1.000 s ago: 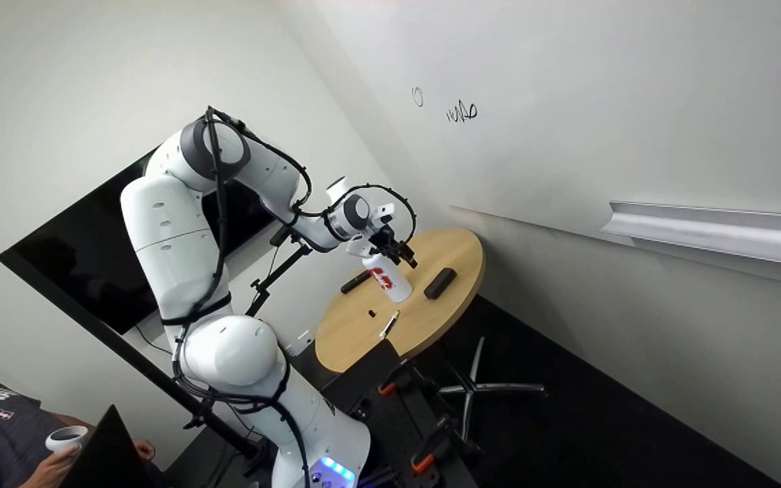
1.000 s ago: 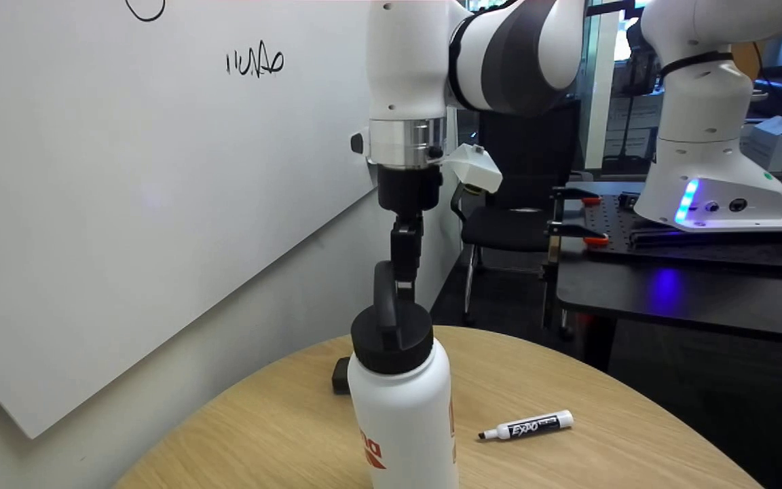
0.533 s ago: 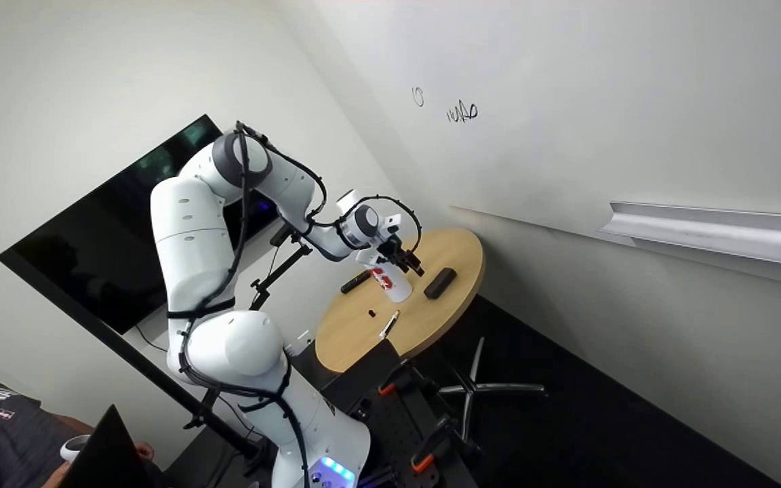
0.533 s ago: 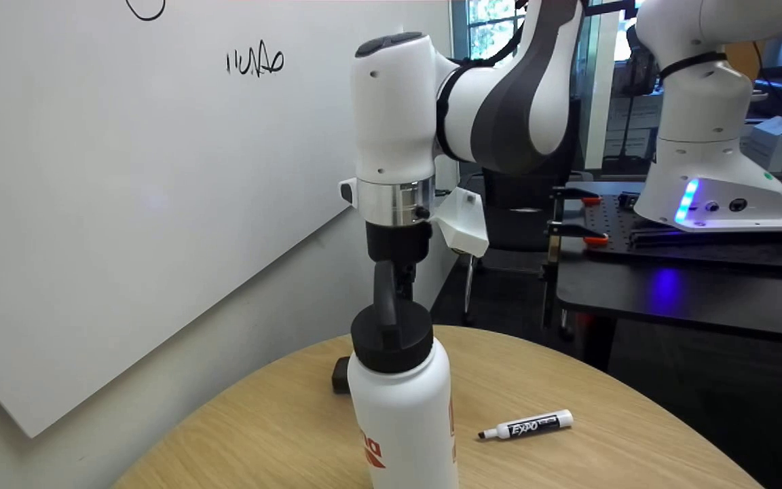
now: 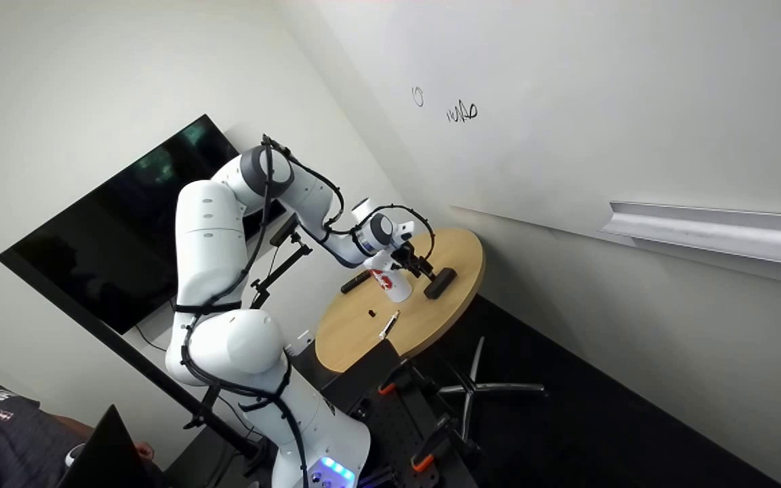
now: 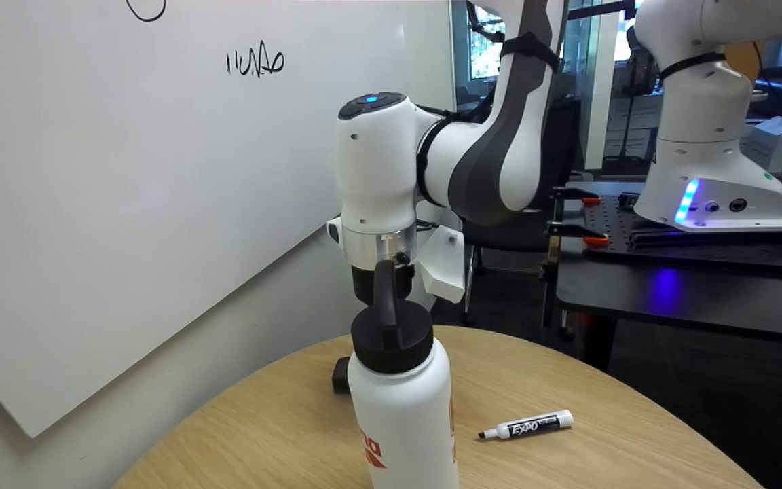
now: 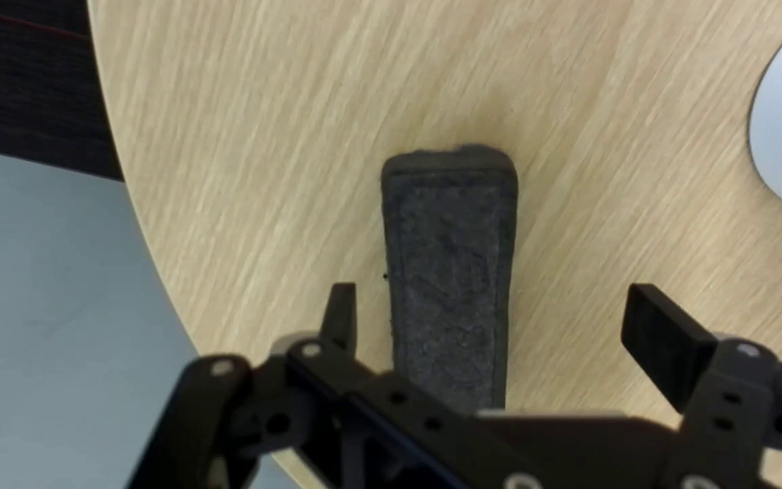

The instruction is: Use the duster to erase the board

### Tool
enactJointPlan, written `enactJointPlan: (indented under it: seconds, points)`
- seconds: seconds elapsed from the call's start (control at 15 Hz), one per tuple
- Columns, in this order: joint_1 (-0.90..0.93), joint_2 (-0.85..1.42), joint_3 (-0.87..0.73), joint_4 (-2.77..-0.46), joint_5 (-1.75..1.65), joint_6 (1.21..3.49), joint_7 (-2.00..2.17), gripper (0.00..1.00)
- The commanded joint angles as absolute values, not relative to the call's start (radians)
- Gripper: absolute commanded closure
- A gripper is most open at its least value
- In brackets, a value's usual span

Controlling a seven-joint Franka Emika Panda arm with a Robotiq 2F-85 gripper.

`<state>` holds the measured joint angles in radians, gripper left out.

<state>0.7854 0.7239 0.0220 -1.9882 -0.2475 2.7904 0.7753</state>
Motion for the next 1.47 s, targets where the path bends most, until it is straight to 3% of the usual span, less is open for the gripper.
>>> enactJointPlan:
  seconds: [0.0, 1.13, 1.27, 1.4]
  points:
    - [0.809, 0.776, -0.01, -1.939, -0.211, 2.842, 0.745, 0.0]
    - [0.822, 0.86, -0.041, -1.86, -0.145, 2.841, 0.674, 0.0]
    - [0.824, 0.866, -0.042, -1.853, -0.138, 2.84, 0.662, 0.26]
    - [0.824, 0.87, -0.042, -1.848, -0.133, 2.837, 0.65, 0.41]
